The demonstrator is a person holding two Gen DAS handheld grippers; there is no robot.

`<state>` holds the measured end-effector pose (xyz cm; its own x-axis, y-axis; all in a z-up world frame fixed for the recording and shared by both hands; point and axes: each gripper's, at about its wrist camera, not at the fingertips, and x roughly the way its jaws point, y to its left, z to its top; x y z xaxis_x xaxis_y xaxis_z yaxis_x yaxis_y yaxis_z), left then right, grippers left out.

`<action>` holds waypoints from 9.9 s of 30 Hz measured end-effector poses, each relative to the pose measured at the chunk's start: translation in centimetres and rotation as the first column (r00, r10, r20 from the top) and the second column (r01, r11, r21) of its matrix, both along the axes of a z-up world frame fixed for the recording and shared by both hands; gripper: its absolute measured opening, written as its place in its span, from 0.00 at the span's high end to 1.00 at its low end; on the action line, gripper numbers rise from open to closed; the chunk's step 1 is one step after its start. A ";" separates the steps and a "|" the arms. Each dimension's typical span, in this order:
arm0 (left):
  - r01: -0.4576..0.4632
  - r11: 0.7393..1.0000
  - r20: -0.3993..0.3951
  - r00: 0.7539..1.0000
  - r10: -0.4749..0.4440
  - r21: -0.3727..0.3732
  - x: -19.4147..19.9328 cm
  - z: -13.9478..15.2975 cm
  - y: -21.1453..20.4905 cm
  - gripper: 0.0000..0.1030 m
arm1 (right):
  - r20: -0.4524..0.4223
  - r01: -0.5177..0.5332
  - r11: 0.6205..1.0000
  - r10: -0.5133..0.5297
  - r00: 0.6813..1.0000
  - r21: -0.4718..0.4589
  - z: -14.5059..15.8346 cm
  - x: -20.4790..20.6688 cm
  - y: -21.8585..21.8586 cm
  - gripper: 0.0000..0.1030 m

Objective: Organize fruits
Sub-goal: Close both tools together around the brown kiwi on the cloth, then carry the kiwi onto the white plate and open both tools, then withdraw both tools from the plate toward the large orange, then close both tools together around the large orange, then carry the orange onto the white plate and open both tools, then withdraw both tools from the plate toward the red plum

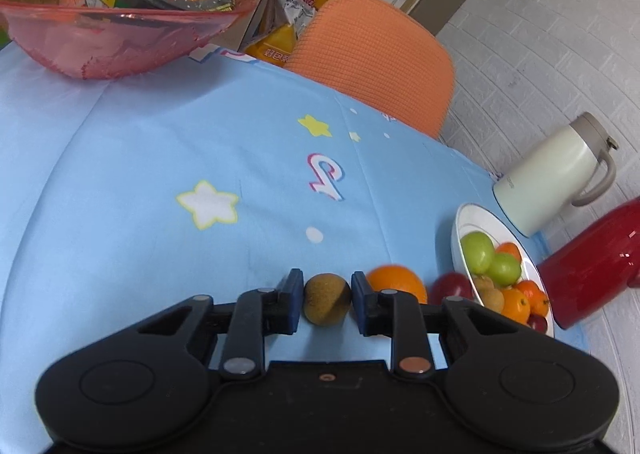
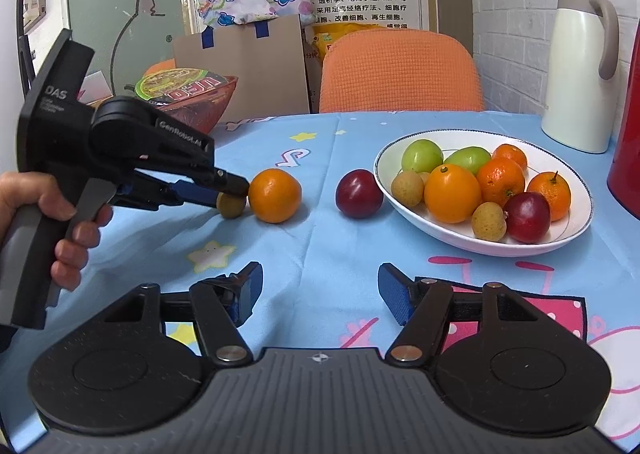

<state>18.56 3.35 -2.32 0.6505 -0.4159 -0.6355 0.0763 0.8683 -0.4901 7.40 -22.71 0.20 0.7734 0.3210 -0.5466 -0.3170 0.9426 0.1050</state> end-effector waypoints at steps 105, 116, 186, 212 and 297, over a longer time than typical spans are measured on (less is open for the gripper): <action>0.166 0.986 0.222 0.960 -0.169 0.032 -1.0 5.9 -12.1 0.00 | 0.202 0.097 0.995 -0.089 0.975 -0.031 2.4 5.2 -4.6 0.00; 0.145 0.989 0.261 0.955 -0.143 0.012 -5.7 6.7 -8.4 0.00 | 0.156 0.060 0.997 -0.052 0.986 -0.045 2.1 2.3 -3.4 0.00; 0.183 0.983 0.035 0.983 -0.182 -0.019 1.2 0.3 -4.0 0.60 | -0.018 -0.109 0.991 0.108 0.994 -0.081 -0.2 7.1 5.7 0.26; 0.370 0.926 0.155 0.913 -0.377 0.070 -3.3 5.2 -16.4 0.60 | 0.138 0.089 0.996 -0.090 0.986 0.015 2.6 2.5 -4.9 0.26; 0.108 0.993 0.221 0.968 -0.115 0.043 -8.3 5.0 -9.2 0.00 | 0.058 0.048 0.997 -0.051 0.997 0.055 0.1 -0.7 -6.3 0.00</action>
